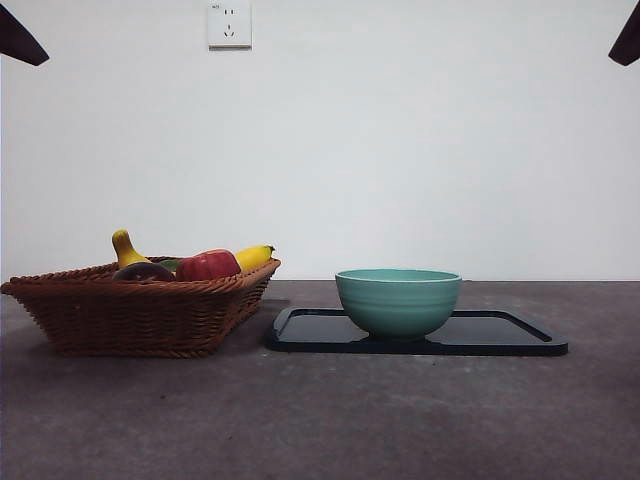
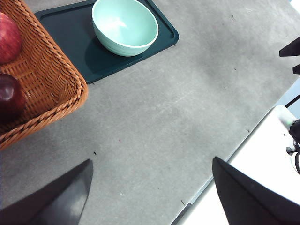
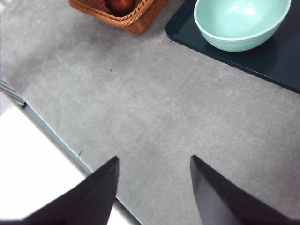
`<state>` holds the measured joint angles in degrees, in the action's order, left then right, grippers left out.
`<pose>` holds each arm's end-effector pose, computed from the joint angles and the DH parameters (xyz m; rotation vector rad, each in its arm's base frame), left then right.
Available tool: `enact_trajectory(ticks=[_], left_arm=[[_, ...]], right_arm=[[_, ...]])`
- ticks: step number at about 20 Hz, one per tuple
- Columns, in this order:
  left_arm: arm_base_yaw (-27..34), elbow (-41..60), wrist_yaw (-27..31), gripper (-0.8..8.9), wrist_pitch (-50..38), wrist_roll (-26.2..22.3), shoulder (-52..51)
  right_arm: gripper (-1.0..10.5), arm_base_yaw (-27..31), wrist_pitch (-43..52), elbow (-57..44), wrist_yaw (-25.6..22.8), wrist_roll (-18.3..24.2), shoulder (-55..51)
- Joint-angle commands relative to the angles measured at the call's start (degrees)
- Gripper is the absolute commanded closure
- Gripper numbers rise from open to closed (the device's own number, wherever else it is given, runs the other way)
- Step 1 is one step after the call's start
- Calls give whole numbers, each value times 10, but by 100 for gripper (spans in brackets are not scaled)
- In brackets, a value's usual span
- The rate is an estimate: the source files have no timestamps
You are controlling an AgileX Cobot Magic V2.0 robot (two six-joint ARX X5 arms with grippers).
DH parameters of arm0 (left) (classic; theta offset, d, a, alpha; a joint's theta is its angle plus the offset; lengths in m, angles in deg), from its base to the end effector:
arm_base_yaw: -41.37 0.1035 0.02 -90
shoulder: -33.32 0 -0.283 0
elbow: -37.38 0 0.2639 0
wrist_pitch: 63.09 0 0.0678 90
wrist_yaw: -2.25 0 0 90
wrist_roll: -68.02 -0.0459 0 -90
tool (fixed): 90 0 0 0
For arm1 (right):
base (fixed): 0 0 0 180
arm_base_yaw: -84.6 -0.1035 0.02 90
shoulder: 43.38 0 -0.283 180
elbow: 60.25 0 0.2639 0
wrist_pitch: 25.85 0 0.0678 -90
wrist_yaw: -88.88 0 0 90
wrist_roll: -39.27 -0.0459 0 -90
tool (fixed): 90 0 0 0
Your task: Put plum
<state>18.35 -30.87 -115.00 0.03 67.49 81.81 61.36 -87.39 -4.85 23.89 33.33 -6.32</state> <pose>0.1388 -0.0818 0.3301 -0.0206 0.7762 -0.8376 0.1067 0.0669 0.2822 0.1047 0.8166 0.7600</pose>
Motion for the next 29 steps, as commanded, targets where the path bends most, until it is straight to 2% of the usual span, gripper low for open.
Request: enact_trajectory(ticks=[1, 4, 7, 14, 18, 29], left_arm=[[-3, -5, -3, 412, -2, -5, 5], [-3, -5, -3, 412, -3, -5, 5], [-3, -5, -3, 412, -2, -5, 5], [-3, -5, -3, 412, -3, -5, 5], [-3, -5, -3, 412, -2, -5, 5], [-3, -5, -3, 412, -2, -5, 5]], right_arm=[[705, -3, 30, 5, -19, -63, 3], [704, 1, 75, 28, -63, -118, 26], [702, 12, 83, 85, -90, -120, 100], [690, 45, 85, 259, -105, -75, 345], [690, 50, 86, 324, -121, -56, 458], [690, 49, 158, 344, -131, -43, 639]])
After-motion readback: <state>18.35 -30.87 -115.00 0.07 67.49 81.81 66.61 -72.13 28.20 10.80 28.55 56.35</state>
